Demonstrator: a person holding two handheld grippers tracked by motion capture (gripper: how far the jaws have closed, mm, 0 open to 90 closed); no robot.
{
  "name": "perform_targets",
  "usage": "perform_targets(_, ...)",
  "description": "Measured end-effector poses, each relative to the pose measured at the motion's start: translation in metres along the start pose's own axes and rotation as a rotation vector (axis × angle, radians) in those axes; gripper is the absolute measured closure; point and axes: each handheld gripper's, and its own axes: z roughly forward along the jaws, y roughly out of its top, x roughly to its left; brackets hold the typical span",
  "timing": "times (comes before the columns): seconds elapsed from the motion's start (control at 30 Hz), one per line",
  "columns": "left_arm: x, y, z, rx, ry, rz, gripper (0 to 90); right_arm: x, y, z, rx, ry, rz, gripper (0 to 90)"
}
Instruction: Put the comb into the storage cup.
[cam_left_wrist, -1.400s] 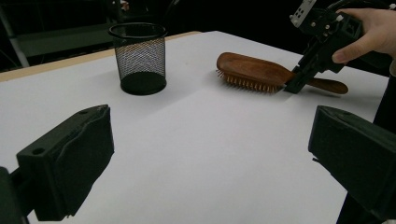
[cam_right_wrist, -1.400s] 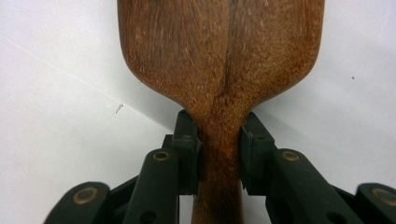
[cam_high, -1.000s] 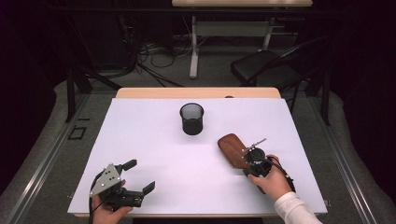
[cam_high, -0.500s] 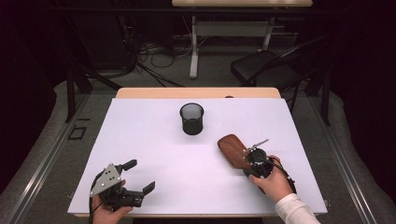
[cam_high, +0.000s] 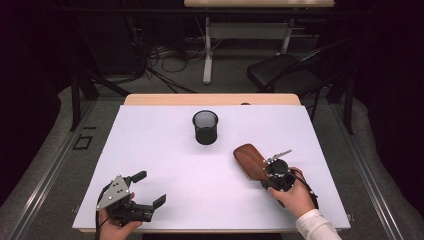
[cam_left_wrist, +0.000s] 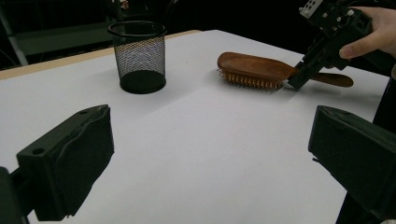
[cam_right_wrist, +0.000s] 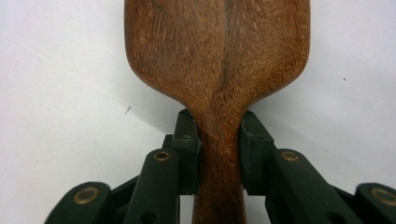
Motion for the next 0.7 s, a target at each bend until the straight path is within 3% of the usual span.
perform_targets(0.2,0.000,0.000,0.000,0.000,0.001,-0.001,0.3,-0.002,-0.002,-0.003,-0.026,0.024,0.018,71.9)
perform_targets(0.7,0.000,0.000,0.000,0.004,0.003,-0.001,0.3,-0.002,-0.005,-0.013,-0.122,0.028,0.025,71.8)
